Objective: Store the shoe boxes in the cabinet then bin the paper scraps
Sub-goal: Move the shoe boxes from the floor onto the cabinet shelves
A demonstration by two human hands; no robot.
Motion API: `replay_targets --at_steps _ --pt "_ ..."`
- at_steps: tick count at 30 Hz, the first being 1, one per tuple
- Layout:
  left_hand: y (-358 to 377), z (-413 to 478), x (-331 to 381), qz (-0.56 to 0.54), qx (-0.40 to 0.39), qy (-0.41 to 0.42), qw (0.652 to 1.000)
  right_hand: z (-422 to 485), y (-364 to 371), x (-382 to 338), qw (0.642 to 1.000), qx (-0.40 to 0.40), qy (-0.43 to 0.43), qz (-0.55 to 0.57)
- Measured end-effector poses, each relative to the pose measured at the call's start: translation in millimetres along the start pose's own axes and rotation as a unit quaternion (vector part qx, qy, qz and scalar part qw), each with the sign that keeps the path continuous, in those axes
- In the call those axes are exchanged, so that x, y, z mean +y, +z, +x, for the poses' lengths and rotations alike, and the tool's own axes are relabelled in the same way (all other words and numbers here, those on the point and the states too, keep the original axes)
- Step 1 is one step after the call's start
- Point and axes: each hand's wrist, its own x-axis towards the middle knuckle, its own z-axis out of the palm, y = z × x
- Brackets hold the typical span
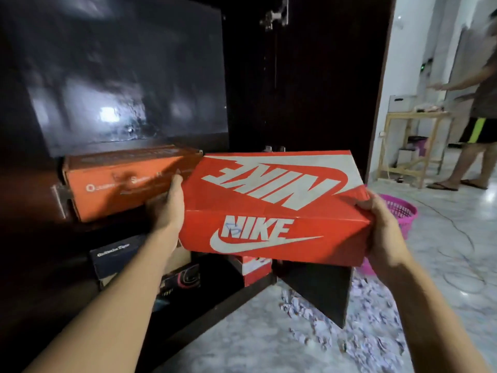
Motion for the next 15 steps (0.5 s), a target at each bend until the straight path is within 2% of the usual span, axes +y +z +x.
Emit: replay_targets --at_steps 4,8,11,15 --pt "4 20 50 0.001 0.104 0.101 0.989 44 32 -23 0.998 -0.035 -0.052 0.023" --pt "-4 45 86 0.010 0.160 0.177 0.971 80 81 -39 0.993 -0.070 -0.084 0.052" --pt "-15 65 107 0.035 0.199 0.228 0.952 105 130 -43 0.985 -0.123 -0.121 0.025" --pt "-32 94 127 0.072 0.265 0.240 0.931 138 180 -31 0.983 -0.163 -0.087 0.017"
